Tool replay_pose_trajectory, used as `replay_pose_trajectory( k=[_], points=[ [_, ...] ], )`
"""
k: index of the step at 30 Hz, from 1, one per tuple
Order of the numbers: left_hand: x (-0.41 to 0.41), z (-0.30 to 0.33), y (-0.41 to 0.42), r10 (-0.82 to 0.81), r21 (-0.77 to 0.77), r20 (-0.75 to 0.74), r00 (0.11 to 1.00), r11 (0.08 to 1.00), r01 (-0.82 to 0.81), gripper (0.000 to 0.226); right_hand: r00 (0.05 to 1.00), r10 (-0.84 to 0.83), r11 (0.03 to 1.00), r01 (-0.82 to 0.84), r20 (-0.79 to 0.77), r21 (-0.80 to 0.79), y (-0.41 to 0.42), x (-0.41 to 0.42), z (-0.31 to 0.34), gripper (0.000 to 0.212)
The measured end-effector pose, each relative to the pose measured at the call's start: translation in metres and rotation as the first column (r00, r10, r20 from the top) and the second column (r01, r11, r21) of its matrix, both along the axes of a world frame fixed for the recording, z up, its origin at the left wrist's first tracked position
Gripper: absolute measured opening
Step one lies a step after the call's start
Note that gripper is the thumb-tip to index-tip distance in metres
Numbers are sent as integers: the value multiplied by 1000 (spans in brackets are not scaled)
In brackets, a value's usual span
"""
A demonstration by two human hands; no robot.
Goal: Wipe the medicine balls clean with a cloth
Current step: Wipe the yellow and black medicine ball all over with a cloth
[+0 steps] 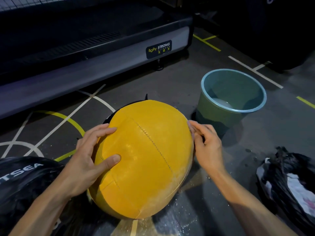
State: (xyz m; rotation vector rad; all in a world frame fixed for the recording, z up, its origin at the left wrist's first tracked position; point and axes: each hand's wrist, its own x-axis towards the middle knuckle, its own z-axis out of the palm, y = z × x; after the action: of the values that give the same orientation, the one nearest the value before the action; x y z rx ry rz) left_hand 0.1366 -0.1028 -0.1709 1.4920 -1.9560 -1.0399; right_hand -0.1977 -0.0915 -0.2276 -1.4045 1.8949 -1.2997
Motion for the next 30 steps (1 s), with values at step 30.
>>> replay_pose_trajectory(
  k=[30],
  points=[
    [-28, 43, -22, 58, 285, -114, 992, 958, -23, 119, 809, -150, 989, 129, 568, 78, 60, -13, -6, 38]
  ],
)
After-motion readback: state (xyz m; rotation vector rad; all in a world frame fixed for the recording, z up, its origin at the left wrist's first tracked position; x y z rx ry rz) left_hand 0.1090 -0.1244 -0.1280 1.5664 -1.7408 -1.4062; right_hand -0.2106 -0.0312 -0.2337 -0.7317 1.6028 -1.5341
